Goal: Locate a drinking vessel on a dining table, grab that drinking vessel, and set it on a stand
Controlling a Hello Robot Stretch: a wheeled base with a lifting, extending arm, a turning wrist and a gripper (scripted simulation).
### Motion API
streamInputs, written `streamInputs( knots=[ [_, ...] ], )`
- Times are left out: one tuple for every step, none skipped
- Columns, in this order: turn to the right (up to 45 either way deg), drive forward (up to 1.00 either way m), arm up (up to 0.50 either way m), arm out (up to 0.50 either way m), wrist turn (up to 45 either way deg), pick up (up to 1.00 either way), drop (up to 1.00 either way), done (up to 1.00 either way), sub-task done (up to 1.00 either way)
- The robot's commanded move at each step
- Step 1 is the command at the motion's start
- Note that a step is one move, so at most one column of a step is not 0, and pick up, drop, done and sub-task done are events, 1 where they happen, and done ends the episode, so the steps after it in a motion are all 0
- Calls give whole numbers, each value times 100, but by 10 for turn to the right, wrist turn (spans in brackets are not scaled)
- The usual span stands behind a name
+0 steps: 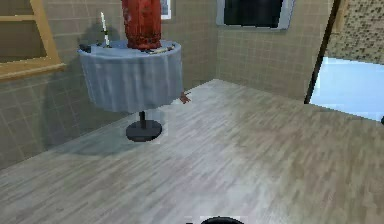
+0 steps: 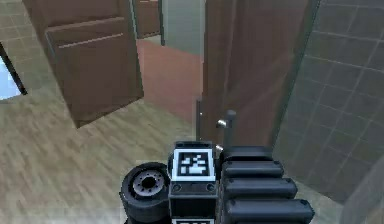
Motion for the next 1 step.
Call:
streamInputs(
  knots=[
    [240,0,0,0,0,0,0,0,0]
  ],
)
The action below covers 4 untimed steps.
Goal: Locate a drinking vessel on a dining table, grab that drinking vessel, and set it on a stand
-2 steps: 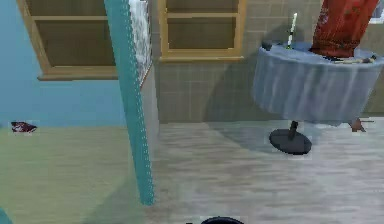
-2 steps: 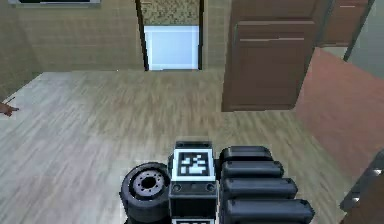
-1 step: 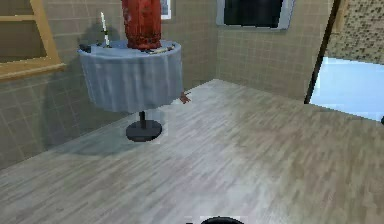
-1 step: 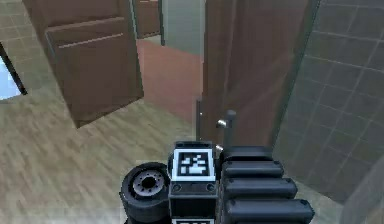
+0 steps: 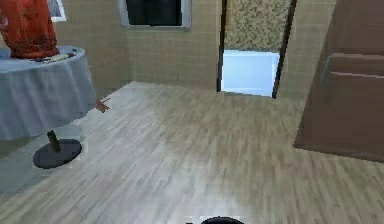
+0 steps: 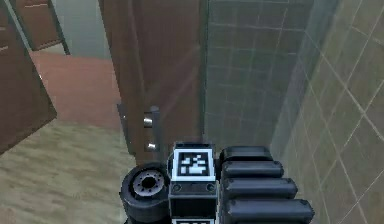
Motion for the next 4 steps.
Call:
streamInputs(
  knots=[
    [30,0,0,0,0,0,0,0,0],
    [0,25,0,0,0,0,0,0,0],
    [-450,0,0,0,0,0,0,0,0],
    [-450,0,0,0,0,0,0,0,0]
  ],
)
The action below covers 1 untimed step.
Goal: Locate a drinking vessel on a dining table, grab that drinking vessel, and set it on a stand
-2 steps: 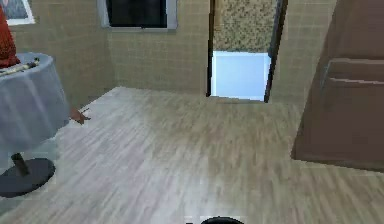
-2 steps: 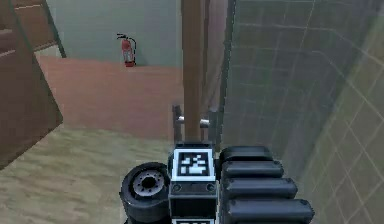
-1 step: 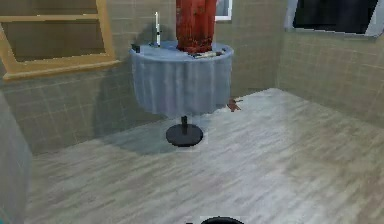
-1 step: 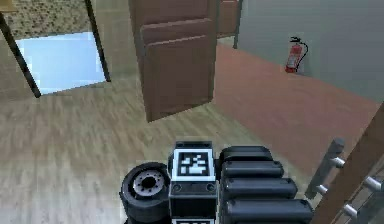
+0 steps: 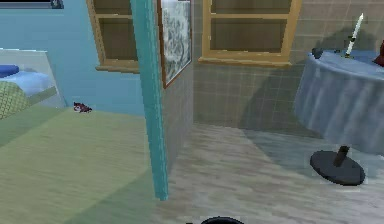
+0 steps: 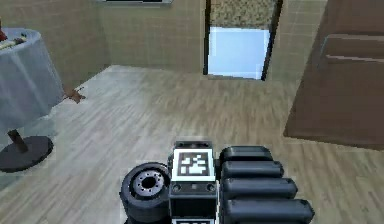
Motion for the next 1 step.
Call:
streamInputs(
  knots=[
    [-60,0,0,0,0,0,0,0,0]
  ],
)
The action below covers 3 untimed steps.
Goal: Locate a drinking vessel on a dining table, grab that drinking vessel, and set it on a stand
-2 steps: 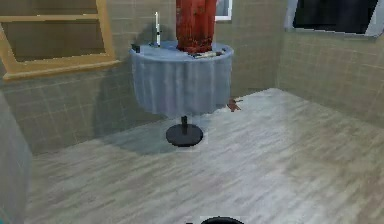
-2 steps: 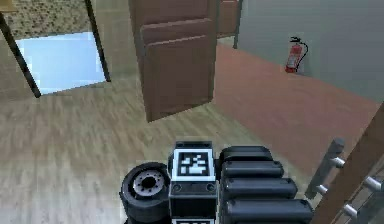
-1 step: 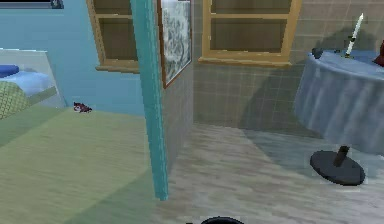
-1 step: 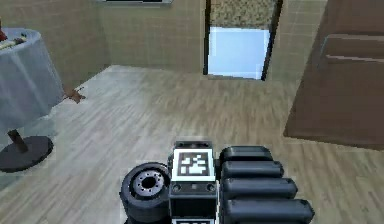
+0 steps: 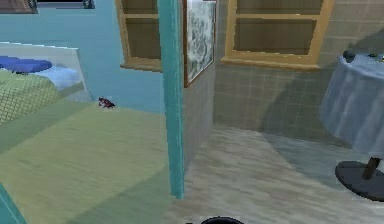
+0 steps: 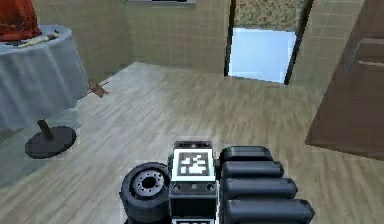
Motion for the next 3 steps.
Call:
streamInputs(
  knots=[
    [0,25,0,0,0,0,0,0,0],
    [-240,0,0,0,0,0,0,0,0],
    [0,60,0,0,0,0,0,0,0]
  ],
)
